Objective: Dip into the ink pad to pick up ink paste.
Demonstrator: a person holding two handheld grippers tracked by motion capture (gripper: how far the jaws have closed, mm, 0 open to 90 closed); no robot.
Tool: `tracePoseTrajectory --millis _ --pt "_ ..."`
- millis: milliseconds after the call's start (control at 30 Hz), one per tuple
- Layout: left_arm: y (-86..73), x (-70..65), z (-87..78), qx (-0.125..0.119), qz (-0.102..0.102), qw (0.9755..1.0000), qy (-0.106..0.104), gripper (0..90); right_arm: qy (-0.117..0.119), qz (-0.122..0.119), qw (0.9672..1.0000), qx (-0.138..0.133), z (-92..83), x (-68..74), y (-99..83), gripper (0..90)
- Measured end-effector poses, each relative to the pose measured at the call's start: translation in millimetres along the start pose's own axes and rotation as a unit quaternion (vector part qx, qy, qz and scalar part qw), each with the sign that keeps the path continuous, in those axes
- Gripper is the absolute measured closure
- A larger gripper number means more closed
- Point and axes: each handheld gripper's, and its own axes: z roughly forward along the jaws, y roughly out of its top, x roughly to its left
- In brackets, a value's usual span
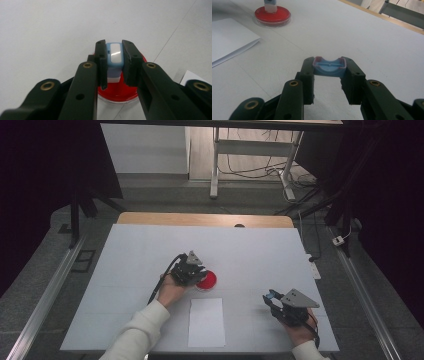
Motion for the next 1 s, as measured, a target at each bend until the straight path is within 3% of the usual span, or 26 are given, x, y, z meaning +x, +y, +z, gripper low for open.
tracePoseTrajectory --millis 667,767,1000 --pt "-1.5 0.3 -2.2 -0.006 0.002 1.0 -0.001 75.8 -0.001 0.0 1.0 -0.001 -0.2 -0.1 -0.2 64.4" --pt "1.5 -2.0 -9.2 -0.022 0.01 0.9997 0.008 75.8 -0.002 0.0 1.0 -0.002 -0.6 -1.1 -0.3 64.4" --pt "8.2 -2.3 -25.7 -0.053 -0.001 0.9986 -0.005 75.7 -0.001 0.0 1.0 -0.002 -0.6 -1.6 -0.5 64.4"
